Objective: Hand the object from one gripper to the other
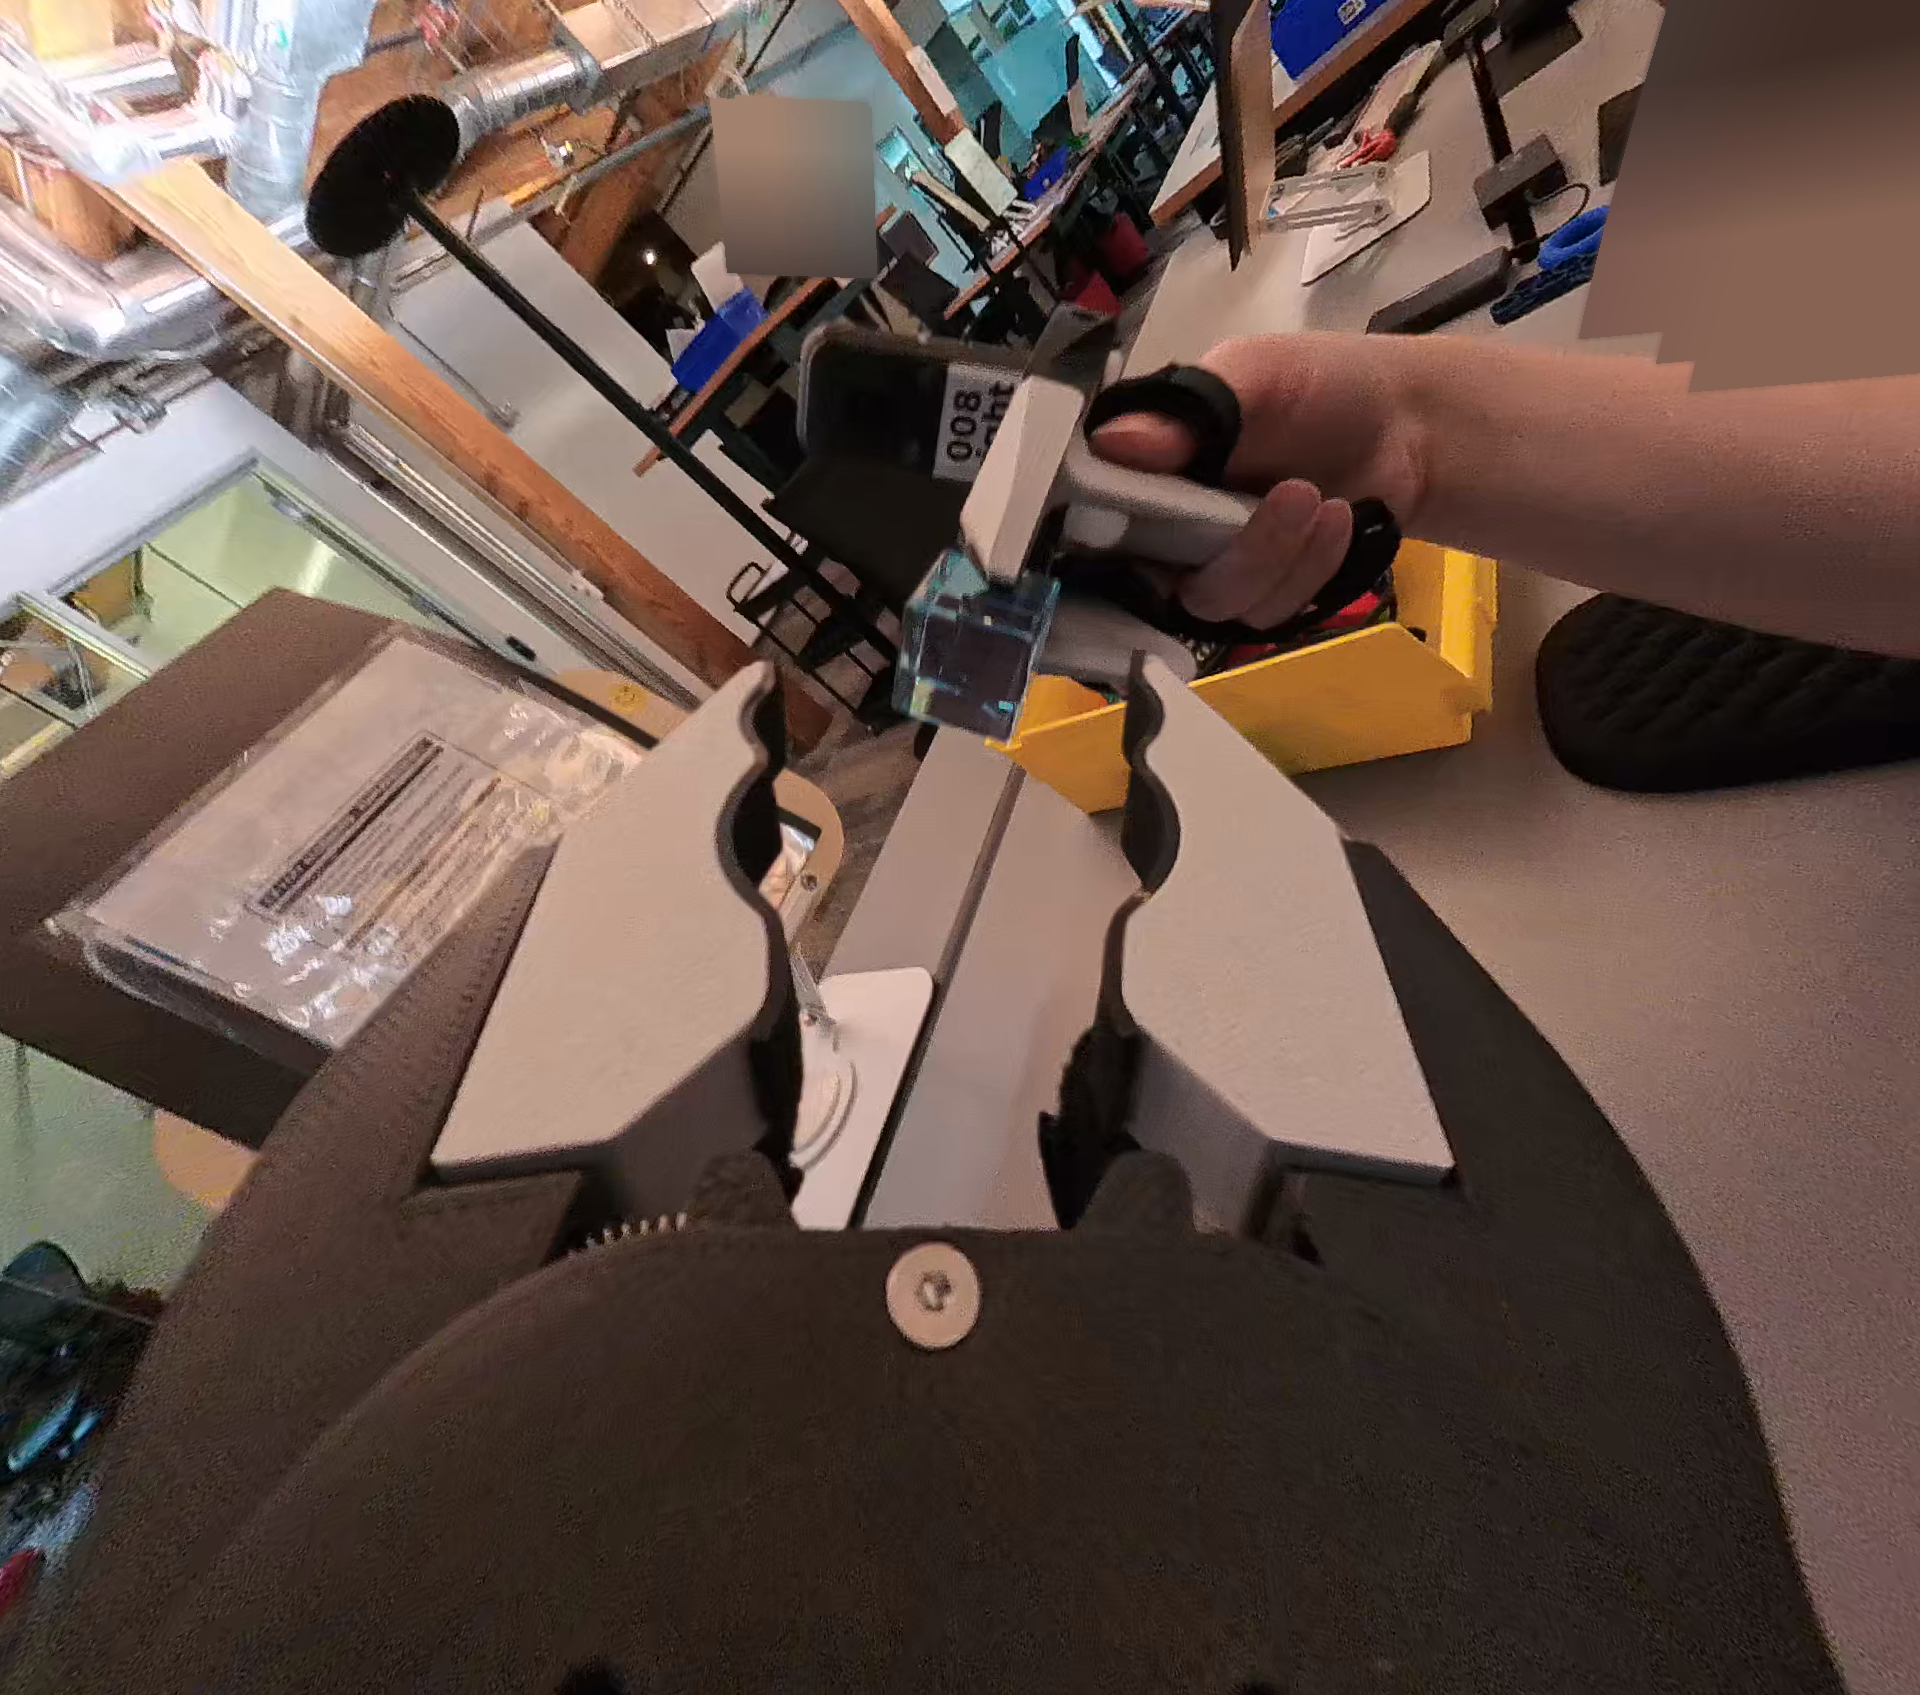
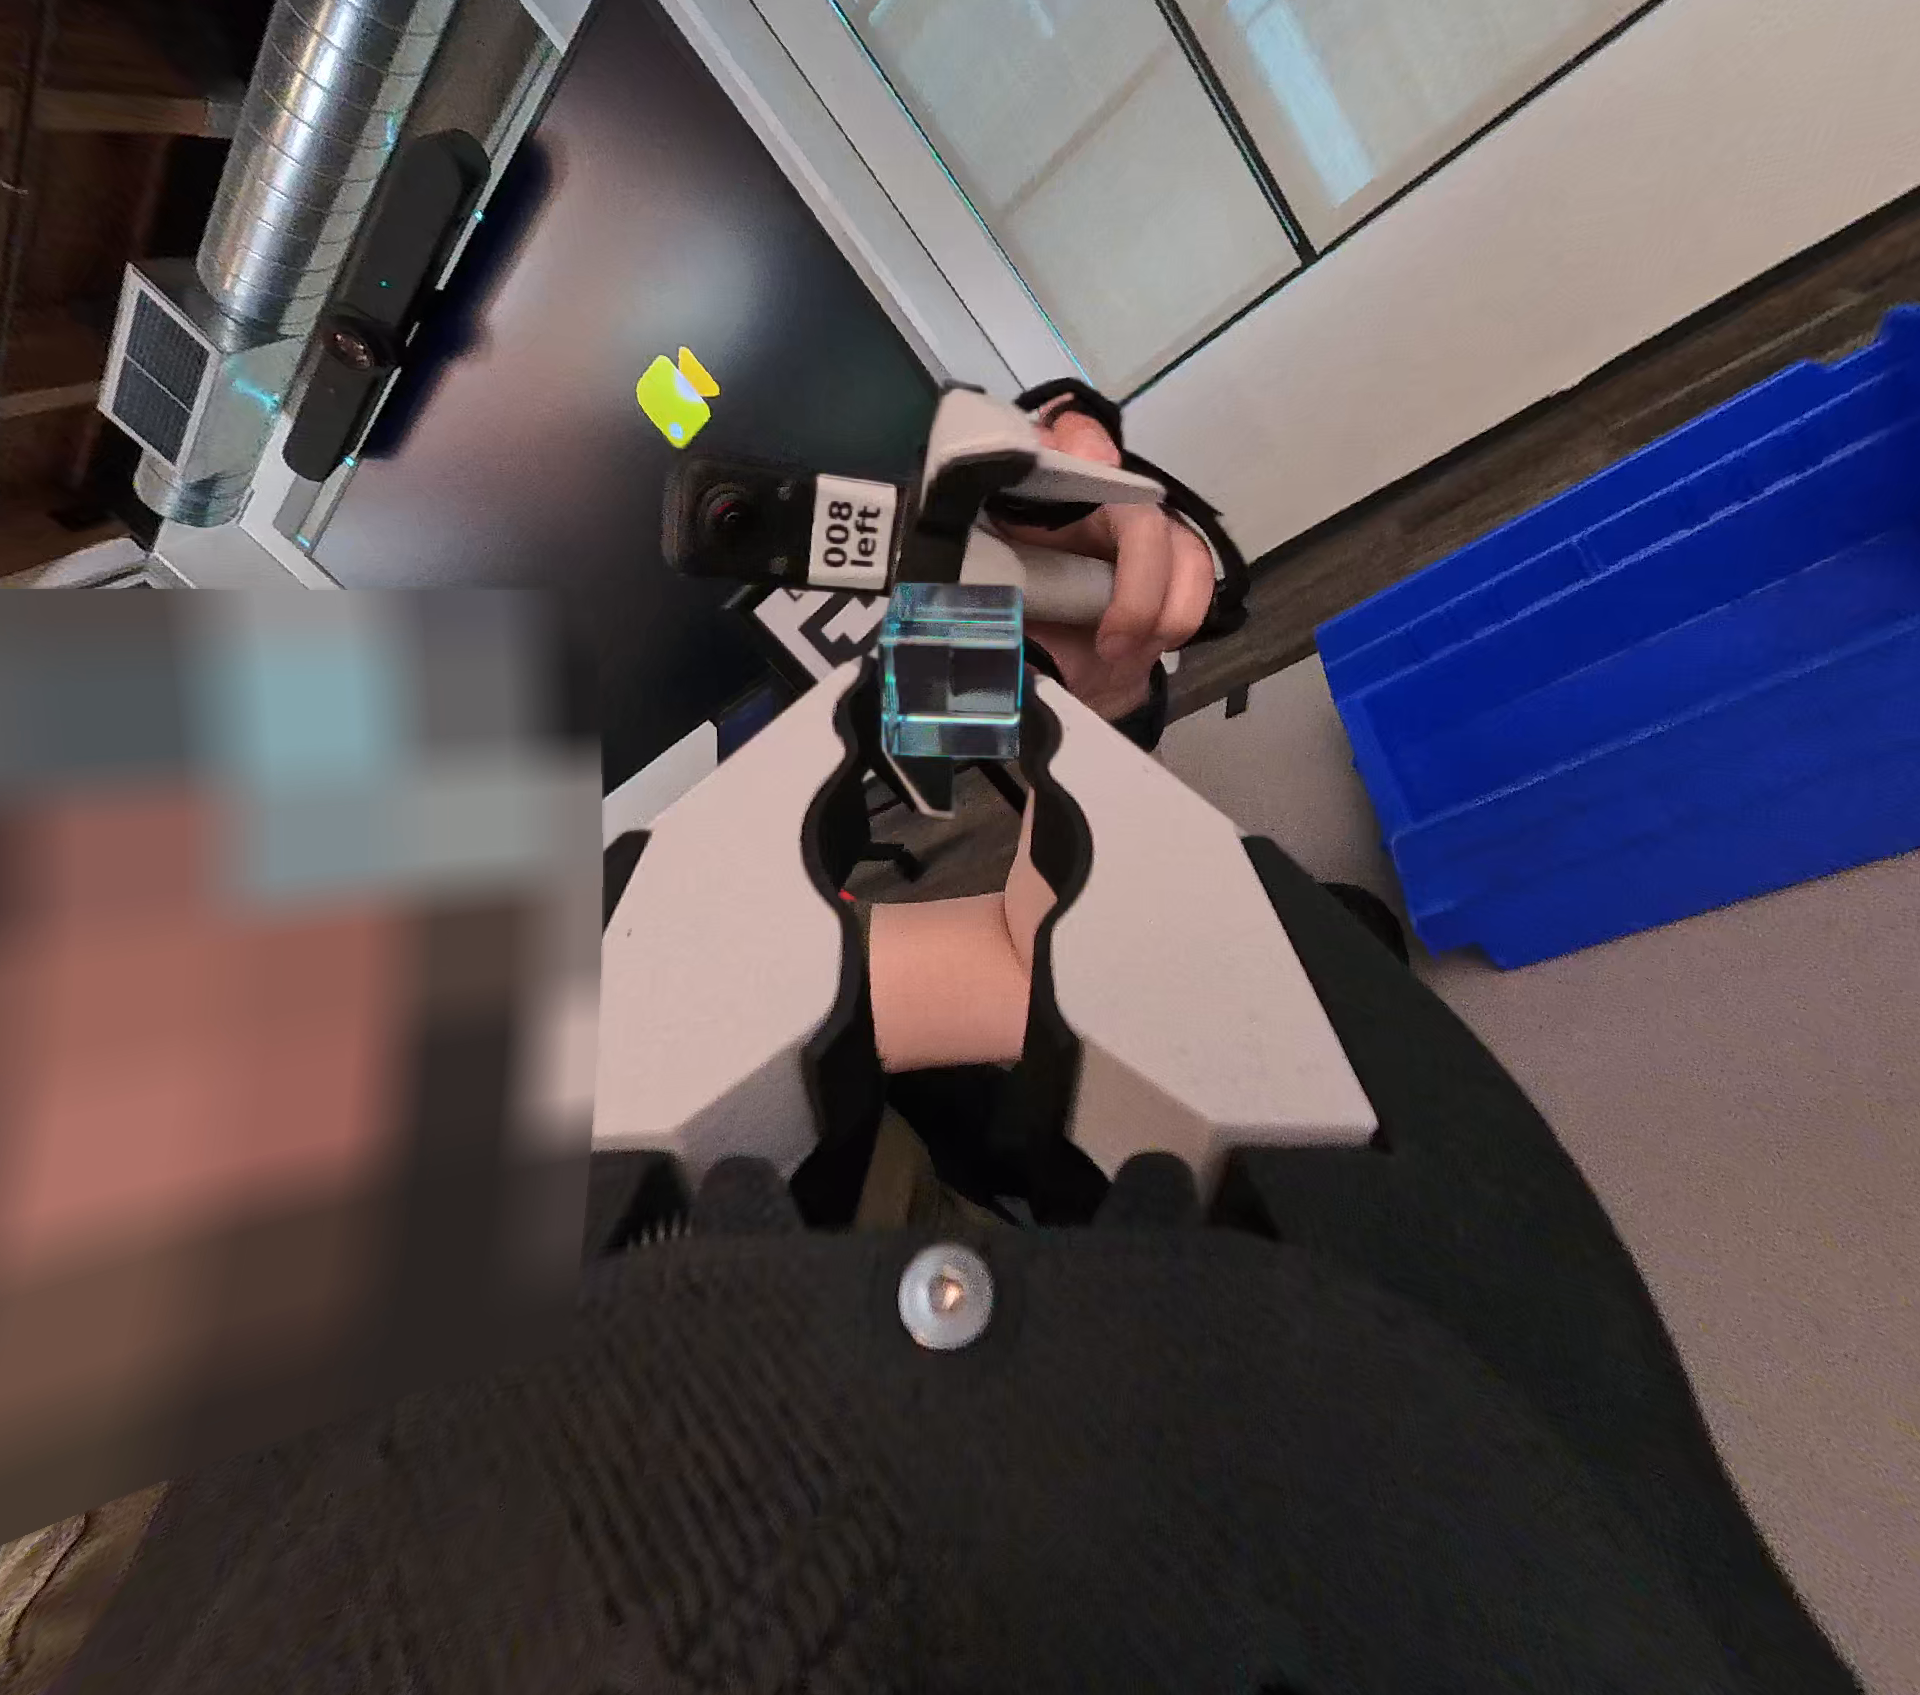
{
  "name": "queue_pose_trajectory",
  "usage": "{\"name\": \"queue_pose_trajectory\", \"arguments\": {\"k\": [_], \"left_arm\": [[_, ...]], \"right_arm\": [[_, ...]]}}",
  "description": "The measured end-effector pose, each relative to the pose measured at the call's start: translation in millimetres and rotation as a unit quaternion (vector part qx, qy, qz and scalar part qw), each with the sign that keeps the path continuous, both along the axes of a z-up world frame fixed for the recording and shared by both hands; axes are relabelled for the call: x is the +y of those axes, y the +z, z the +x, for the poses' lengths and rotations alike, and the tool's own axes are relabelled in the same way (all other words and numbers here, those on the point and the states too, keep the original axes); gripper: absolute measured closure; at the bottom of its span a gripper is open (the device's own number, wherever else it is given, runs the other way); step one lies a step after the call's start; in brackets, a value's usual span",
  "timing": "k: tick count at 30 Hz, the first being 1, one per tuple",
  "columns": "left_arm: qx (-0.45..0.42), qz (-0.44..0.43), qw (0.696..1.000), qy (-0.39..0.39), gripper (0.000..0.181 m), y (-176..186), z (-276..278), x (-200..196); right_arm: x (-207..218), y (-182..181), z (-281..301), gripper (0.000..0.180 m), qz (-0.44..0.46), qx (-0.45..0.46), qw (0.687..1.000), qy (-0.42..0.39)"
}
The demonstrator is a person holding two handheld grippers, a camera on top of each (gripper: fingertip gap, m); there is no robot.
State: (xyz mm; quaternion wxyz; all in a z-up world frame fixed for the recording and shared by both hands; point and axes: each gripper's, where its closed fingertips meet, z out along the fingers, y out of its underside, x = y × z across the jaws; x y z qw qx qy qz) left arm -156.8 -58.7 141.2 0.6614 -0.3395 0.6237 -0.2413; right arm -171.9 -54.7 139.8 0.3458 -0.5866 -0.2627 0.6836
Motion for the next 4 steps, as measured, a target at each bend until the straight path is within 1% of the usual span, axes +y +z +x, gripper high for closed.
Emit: {"name": "queue_pose_trajectory", "arguments": {"k": [1, 4], "left_arm": [[-0.002, 0.006, 1.000, -0.003, 0.120, 0.4, 1.5, -2.5], [0.010, 0.018, 1.000, 0.005, 0.123, -4.6, 6.0, -2.7]], "right_arm": [[-0.9, -1.6, -1.7, 0.156, 0.000, -0.004, 1.000, 0.004], [-3.1, -3.8, -5.1, 0.156, -0.001, -0.009, 1.000, 0.011]]}}
